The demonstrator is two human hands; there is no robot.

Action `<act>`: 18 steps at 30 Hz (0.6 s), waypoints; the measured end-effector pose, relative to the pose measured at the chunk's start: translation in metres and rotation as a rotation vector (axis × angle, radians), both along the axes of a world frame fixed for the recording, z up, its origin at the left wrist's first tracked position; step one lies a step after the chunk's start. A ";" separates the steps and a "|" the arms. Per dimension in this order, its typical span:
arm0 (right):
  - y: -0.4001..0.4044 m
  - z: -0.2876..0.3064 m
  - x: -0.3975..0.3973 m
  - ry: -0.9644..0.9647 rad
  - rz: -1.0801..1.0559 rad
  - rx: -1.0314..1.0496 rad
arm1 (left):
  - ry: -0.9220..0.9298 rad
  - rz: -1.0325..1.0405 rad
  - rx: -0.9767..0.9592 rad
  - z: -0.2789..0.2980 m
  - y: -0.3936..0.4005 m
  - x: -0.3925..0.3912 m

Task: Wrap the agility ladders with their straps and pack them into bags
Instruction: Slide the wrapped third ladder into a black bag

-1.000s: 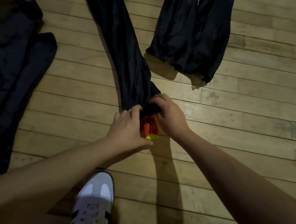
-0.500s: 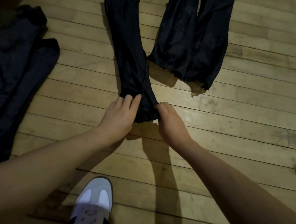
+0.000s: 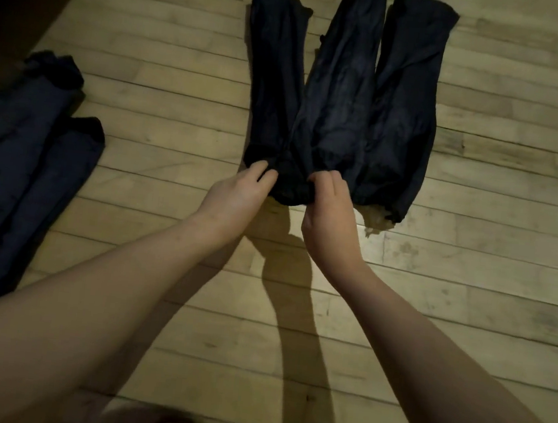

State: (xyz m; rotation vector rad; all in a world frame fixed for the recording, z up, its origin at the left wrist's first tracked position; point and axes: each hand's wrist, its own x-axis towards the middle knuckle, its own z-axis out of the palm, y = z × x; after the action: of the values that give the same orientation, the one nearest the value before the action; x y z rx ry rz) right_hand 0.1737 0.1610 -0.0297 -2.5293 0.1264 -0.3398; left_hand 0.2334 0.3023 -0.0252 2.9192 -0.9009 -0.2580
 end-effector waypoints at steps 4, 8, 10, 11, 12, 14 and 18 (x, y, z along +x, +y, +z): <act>-0.008 -0.011 0.018 0.027 0.003 -0.018 | -0.107 -0.007 0.014 0.000 -0.013 0.045; -0.012 -0.021 0.027 0.011 -0.025 -0.093 | -0.206 0.019 0.109 0.003 -0.025 0.068; -0.013 -0.022 0.029 0.056 -0.042 -0.142 | -0.223 0.031 0.160 0.000 -0.026 0.071; -0.013 -0.023 0.029 0.091 -0.037 -0.150 | -0.218 0.036 0.176 -0.002 -0.026 0.070; -0.013 -0.024 0.028 0.133 -0.029 -0.151 | -0.203 0.047 0.186 -0.005 -0.026 0.069; -0.013 -0.025 0.026 0.211 -0.024 -0.157 | -0.159 0.070 0.173 -0.011 -0.025 0.063; -0.014 -0.023 0.013 0.268 -0.059 -0.105 | -0.062 0.115 -0.012 -0.020 -0.021 0.038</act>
State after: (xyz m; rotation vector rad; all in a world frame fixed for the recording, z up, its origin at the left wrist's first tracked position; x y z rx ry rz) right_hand 0.1865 0.1473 -0.0523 -2.6691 0.2937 -0.0283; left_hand 0.2712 0.2809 -0.0450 2.9697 -0.7358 -0.1555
